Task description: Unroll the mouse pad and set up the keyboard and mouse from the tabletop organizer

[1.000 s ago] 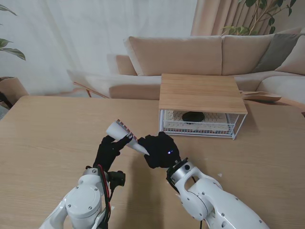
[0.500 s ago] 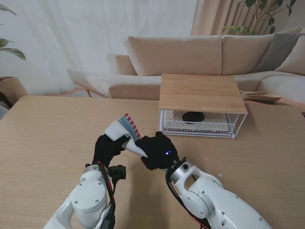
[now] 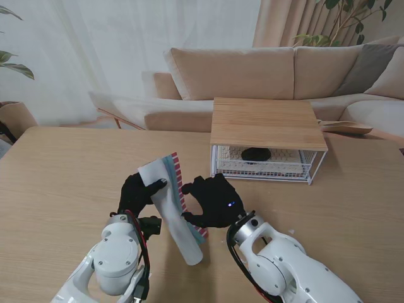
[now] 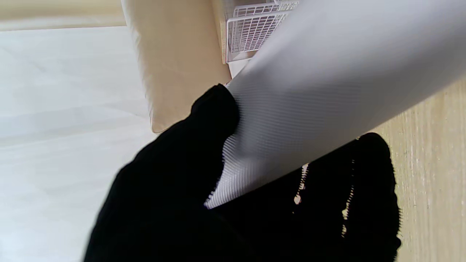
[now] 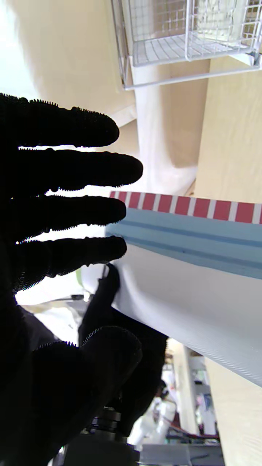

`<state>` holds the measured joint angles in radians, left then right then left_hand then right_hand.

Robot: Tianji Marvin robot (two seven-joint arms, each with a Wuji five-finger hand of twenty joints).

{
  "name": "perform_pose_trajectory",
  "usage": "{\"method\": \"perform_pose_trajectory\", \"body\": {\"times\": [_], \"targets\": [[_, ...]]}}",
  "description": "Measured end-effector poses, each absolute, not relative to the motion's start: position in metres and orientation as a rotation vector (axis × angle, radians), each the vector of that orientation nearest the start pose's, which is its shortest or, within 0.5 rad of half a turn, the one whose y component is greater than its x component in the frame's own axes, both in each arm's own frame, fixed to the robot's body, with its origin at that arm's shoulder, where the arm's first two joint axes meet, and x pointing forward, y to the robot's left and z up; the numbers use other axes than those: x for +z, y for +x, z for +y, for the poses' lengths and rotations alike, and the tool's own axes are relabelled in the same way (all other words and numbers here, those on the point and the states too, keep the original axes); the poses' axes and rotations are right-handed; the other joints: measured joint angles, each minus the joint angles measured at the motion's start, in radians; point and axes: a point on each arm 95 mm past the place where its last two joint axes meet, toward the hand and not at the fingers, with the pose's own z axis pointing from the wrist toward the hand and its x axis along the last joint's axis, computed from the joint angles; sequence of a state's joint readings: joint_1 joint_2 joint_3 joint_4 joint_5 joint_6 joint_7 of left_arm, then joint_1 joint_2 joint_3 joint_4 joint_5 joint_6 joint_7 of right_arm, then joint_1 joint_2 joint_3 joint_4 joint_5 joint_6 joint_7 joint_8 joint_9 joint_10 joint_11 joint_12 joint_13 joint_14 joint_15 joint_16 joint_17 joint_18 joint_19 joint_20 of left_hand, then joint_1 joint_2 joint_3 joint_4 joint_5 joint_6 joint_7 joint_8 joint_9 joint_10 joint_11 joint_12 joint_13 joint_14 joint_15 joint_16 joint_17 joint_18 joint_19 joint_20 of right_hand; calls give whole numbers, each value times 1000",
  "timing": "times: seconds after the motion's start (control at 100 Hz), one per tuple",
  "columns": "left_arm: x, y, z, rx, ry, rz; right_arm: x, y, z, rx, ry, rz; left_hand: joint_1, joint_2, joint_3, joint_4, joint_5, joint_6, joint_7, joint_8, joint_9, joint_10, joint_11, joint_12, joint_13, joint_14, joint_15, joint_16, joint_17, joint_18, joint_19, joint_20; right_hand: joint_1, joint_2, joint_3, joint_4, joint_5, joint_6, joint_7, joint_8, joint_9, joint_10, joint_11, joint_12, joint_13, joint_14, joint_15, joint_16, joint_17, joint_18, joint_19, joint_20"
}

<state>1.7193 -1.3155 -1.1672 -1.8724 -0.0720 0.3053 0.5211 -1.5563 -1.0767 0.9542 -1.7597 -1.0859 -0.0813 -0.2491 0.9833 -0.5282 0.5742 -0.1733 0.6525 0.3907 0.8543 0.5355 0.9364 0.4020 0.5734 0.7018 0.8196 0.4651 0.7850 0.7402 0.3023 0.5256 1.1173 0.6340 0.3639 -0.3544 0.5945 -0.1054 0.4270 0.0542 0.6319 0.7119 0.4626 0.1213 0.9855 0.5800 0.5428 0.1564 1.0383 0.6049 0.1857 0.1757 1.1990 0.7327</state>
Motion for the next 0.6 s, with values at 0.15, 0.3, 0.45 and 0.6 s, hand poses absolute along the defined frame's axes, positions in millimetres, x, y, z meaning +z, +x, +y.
{"method": "perform_pose_trajectory", "body": {"times": [0.15,0.3,0.45,0.6], "targets": [[-292,355,-53,-1966,-2254,171,-272,336,97,1866,757,1467,0,0,21,-1,0,0,18,27,9,0,0,32,1,-4,9,14,3,0,0,0,20,34,-51,0,-13,0,-3,11,-11,0,0,-1,-23,0,1,0,-15,-13,-1,5],[-285,352,-46,-2106,-2242,275,-266,333,81,1878,796,1382,0,0,29,-1,0,-8,27,43,16,-4,0,38,1,-13,10,25,10,-5,0,0,55,34,-52,0,-1,3,-1,12,-11,0,0,-1,-23,0,1,0,-15,-23,-1,10],[-277,348,-40,-2197,-2256,309,-272,339,69,1885,1031,1303,0,0,29,-1,0,-9,33,48,17,-5,1,51,1,-18,10,28,10,-15,0,0,55,19,-29,0,14,53,-32,-17,-11,25,-19,-42,-52,15,-47,-32,-44,-23,-26,10],[-269,344,-40,-2276,-2277,340,-286,347,72,1901,1339,1238,0,0,30,-1,0,-17,37,57,18,-9,1,63,1,-27,11,38,10,-28,0,0,54,-14,18,0,15,101,-111,-86,-40,50,-98,-122,-97,30,-163,-86,-86,-22,-101,-1]]}}
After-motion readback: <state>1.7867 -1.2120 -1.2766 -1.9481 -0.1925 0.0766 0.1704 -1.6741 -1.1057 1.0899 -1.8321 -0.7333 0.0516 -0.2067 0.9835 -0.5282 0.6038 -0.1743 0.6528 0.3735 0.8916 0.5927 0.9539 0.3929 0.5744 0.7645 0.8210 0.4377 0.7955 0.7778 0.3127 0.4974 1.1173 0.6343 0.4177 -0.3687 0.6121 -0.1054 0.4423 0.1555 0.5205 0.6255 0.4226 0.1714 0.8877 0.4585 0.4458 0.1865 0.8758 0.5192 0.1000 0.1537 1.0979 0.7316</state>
